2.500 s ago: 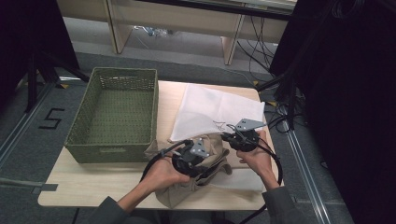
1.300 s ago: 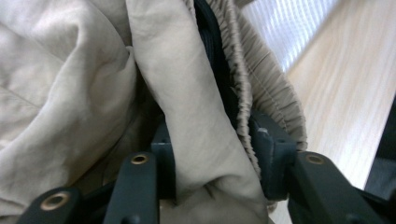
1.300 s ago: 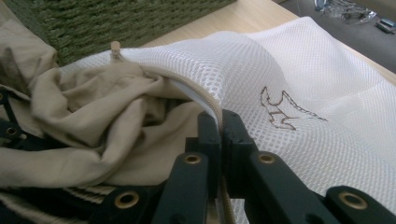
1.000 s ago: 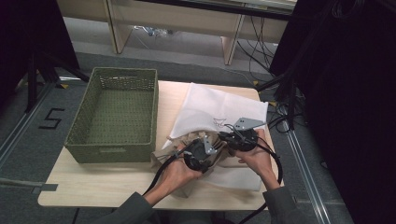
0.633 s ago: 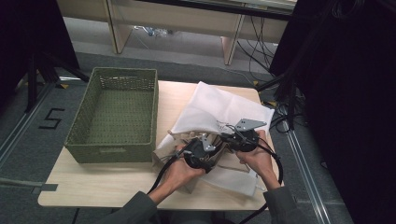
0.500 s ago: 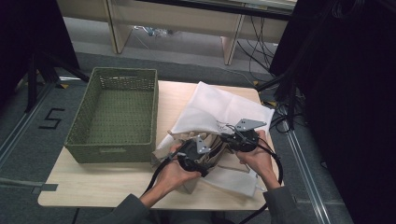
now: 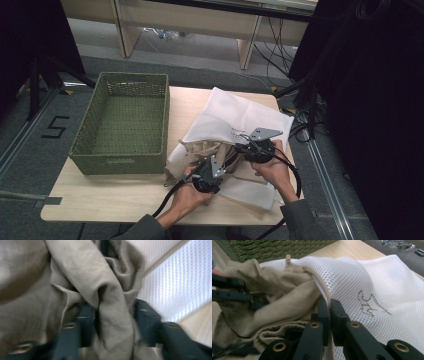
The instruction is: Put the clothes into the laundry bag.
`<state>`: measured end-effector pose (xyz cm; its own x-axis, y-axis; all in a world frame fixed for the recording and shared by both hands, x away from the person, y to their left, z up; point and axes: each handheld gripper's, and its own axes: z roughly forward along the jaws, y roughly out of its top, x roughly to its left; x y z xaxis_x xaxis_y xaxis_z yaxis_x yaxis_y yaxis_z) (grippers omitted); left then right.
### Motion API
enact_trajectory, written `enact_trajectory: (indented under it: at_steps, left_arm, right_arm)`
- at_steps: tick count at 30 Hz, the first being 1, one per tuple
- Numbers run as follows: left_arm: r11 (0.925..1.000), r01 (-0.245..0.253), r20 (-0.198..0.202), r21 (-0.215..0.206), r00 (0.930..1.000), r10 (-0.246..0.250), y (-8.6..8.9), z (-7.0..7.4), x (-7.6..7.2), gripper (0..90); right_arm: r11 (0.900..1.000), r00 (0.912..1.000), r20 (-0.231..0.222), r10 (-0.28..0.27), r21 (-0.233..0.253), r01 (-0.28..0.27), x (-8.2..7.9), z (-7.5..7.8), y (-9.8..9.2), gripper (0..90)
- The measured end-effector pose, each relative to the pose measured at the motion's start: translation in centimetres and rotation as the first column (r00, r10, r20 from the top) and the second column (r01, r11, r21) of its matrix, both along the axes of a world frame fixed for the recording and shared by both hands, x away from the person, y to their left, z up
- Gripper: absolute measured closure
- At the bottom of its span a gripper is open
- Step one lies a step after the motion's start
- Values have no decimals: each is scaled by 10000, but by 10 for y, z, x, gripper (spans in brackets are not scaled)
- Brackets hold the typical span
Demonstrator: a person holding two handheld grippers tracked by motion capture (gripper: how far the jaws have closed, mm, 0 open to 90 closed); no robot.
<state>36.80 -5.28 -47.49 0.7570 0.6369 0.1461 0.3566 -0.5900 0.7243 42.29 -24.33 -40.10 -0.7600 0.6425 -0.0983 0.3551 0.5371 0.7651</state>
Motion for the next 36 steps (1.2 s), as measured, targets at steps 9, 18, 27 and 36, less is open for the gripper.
enact_trajectory:
  at_steps: [9,18,27,36]
  left_arm:
    - [9902,-718,60,-1200,9973,731,-17,15,33,663]
    - [9929,-497,-277,-1079,9985,469,-1,15,20,337]
    - [9803,-1047,98,-1675,9941,1079,52,41,6,245]
    - [9740,-1434,-122,-1756,9896,1435,60,39,16,185]
  right_arm:
    - [9999,9998,193,74,141,-77,-2,9,-1,889]
    - [9999,10000,-46,-16,163,17,0,3,-4,888]
    - [10000,10000,77,-64,74,63,0,3,-4,885]
    - [9999,10000,-56,-28,100,29,0,1,-3,882]
